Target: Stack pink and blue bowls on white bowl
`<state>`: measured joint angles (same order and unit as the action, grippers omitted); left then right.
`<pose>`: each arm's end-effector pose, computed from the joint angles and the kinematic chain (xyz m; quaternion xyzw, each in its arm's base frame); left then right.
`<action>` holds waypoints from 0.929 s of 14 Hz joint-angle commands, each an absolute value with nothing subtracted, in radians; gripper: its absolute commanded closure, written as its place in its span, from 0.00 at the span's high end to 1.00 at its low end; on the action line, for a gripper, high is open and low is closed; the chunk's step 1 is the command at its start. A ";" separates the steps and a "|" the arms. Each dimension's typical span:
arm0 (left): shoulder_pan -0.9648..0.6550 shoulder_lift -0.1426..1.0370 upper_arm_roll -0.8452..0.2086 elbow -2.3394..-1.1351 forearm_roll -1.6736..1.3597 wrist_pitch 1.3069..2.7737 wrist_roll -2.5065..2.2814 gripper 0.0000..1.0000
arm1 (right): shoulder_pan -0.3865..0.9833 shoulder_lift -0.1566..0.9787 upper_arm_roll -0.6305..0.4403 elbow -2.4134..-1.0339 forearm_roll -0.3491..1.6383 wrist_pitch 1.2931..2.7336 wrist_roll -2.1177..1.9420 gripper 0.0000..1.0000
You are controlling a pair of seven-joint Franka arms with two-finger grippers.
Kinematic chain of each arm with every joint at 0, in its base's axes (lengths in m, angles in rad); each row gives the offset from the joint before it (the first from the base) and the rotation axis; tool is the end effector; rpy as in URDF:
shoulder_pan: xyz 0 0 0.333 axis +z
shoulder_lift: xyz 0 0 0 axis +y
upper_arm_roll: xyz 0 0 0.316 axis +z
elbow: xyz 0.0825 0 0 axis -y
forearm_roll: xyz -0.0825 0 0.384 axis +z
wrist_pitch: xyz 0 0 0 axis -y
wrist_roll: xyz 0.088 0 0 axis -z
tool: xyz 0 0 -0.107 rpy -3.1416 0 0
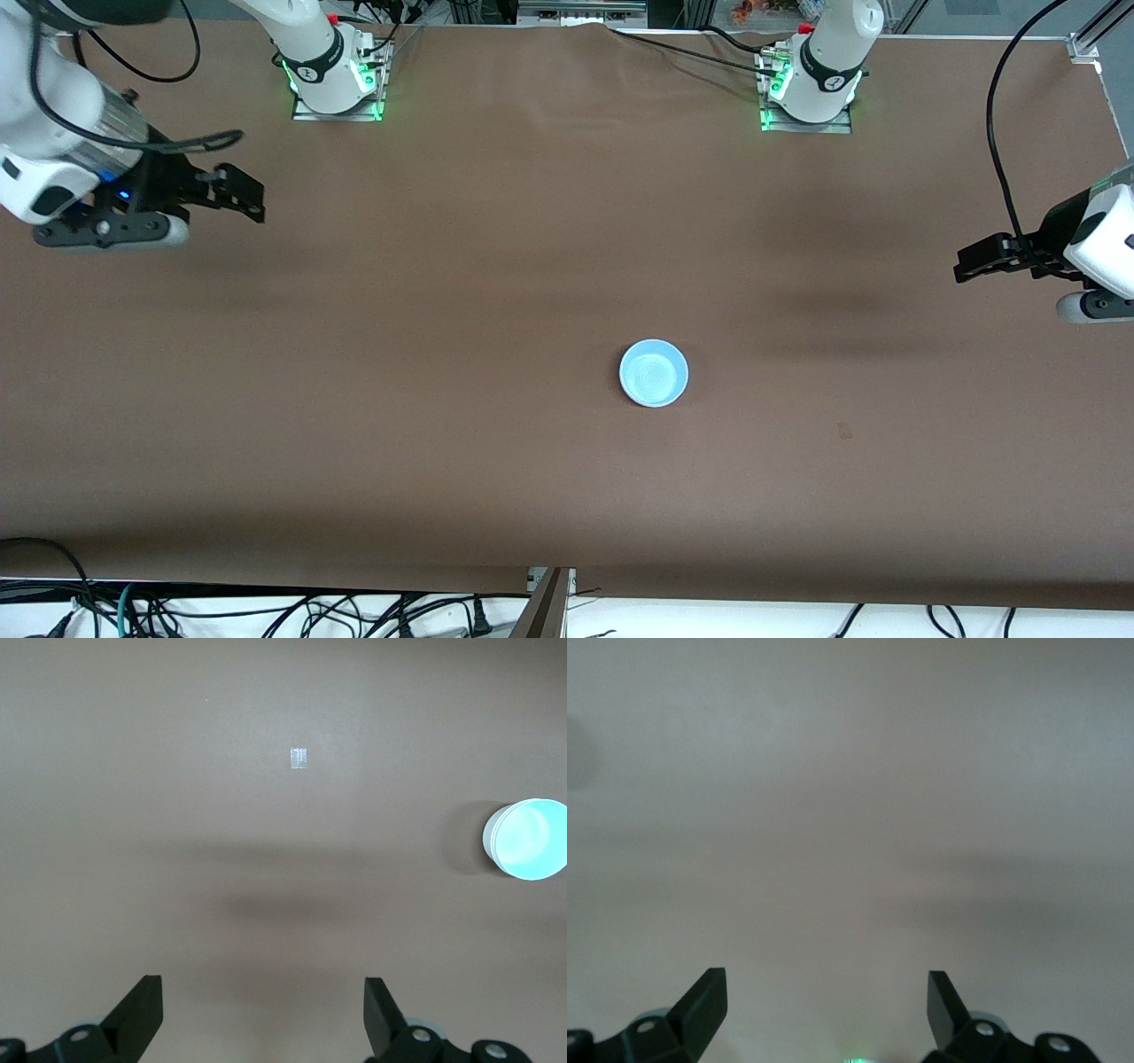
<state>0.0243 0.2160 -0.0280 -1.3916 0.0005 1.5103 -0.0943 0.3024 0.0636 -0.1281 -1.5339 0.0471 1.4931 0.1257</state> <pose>0.6123 -0.0003 0.5773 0.9978 0.0454 -0.0487 0.0004 0.5548 0.1055 0.6001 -0.9982 -0.0248 0.0542 0.0115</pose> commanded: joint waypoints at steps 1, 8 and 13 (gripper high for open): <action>0.029 0.219 -0.029 -1.378 -0.018 1.497 -0.095 1.00 | 0.304 0.012 -0.152 -1.557 0.069 1.419 0.106 1.00; 0.031 0.249 -0.029 -1.328 -0.025 1.497 -0.094 1.00 | 0.304 0.000 -0.166 -1.473 0.055 1.345 0.072 1.00; 0.029 0.250 -0.029 -1.327 -0.026 1.497 -0.095 1.00 | 0.302 0.017 -0.163 -1.447 0.037 1.348 0.052 1.00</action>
